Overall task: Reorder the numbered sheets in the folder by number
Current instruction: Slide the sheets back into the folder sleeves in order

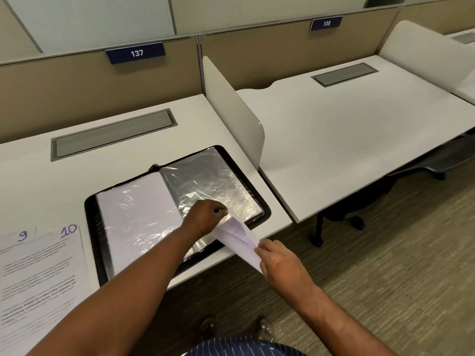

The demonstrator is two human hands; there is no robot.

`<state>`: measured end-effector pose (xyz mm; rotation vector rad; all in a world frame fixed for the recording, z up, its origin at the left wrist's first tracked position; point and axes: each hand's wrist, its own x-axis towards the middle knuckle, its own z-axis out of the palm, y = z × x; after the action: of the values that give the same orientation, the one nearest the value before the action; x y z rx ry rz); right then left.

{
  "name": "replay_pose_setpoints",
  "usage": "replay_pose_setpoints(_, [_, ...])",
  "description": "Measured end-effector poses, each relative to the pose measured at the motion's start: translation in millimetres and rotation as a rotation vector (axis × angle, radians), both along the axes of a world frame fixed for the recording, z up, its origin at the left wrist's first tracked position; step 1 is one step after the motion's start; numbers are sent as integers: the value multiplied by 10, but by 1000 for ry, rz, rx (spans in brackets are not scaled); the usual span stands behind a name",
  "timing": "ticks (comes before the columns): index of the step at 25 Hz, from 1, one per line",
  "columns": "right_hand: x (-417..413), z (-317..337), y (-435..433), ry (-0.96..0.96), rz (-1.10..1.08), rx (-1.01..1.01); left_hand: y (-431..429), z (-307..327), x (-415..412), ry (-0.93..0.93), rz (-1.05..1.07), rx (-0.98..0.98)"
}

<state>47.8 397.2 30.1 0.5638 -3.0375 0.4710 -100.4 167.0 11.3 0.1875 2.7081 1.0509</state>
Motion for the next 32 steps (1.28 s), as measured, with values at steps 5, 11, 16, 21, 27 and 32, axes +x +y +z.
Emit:
replay_pose_setpoints(5, [-219, 164, -124, -103, -77, 85, 121, -23, 228, 221, 10, -171])
replay_pose_setpoints(11, [-328, 118, -419, -106, -33, 121, 157, -93, 339, 338, -59, -226])
replay_pose_setpoints(16, [-300, 85, -220, -54, -177, 27, 44, -97, 393, 384, -4, -215])
replay_pose_setpoints(21, [-292, 51, -121, 49, -216, -7, 19, -40, 400, 397, 34, -224])
replay_pose_setpoints(27, [-308, 58, 19, 89, -257, 9, -80, -50, 369, 425, 125, -241])
replay_pose_setpoints(32, [-217, 15, -382, -3, -83, 63, 26, -22, 347, 404, 92, -249])
